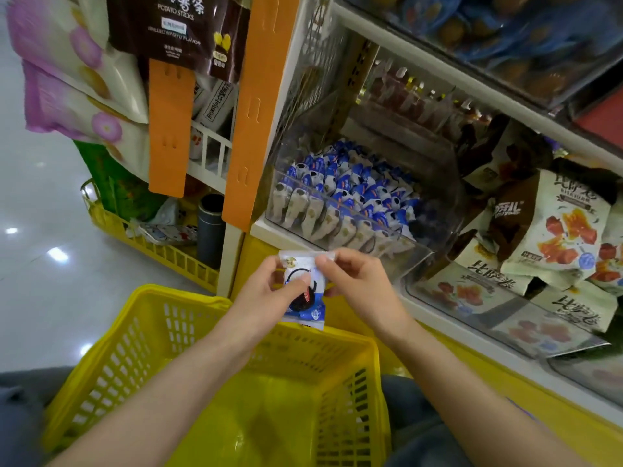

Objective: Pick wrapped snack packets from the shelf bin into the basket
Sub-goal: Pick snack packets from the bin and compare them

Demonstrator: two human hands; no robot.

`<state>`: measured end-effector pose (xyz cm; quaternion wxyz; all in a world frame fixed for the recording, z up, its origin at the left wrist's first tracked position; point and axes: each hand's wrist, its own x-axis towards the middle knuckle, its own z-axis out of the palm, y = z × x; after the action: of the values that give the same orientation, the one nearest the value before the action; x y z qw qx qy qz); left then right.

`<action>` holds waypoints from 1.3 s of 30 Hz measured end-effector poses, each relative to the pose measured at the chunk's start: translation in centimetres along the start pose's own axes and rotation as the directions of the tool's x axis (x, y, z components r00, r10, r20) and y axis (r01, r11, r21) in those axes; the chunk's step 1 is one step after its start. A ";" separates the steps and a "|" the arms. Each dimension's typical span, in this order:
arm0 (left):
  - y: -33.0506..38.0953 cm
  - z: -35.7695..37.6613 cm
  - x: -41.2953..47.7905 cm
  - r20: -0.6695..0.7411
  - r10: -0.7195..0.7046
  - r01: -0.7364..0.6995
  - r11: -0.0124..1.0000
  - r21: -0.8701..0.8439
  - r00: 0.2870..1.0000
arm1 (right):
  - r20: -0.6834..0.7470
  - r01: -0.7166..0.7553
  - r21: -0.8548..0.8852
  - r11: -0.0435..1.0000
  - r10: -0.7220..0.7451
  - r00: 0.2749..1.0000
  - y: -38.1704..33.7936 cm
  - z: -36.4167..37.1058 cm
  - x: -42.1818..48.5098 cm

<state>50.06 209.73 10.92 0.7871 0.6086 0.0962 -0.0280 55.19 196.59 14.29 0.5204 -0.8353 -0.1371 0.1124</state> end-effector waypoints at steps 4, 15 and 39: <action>-0.6 -0.1 0.3 -0.050 -0.016 0.017 1.000 0.015 0.999 | 0.046 -0.008 0.027 1.000 0.007 0.999 0.8 0.4 -0.4; -1.2 -0.3 0.3 -0.065 -0.106 0.106 0.994 0.007 0.992 | 0.039 0.299 -0.385 0.873 -0.308 0.951 1.3 0.4 -1.1; -0.3 -1.5 0.3 -0.250 0.231 -0.157 0.946 0.283 0.940 | 0.116 0.016 -0.084 0.996 -0.006 0.993 1.0 1.2 -0.8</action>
<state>50.13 211.09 10.18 0.6781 0.7105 0.1408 0.1244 54.19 196.87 12.88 0.4763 -0.8479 -0.1764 0.1518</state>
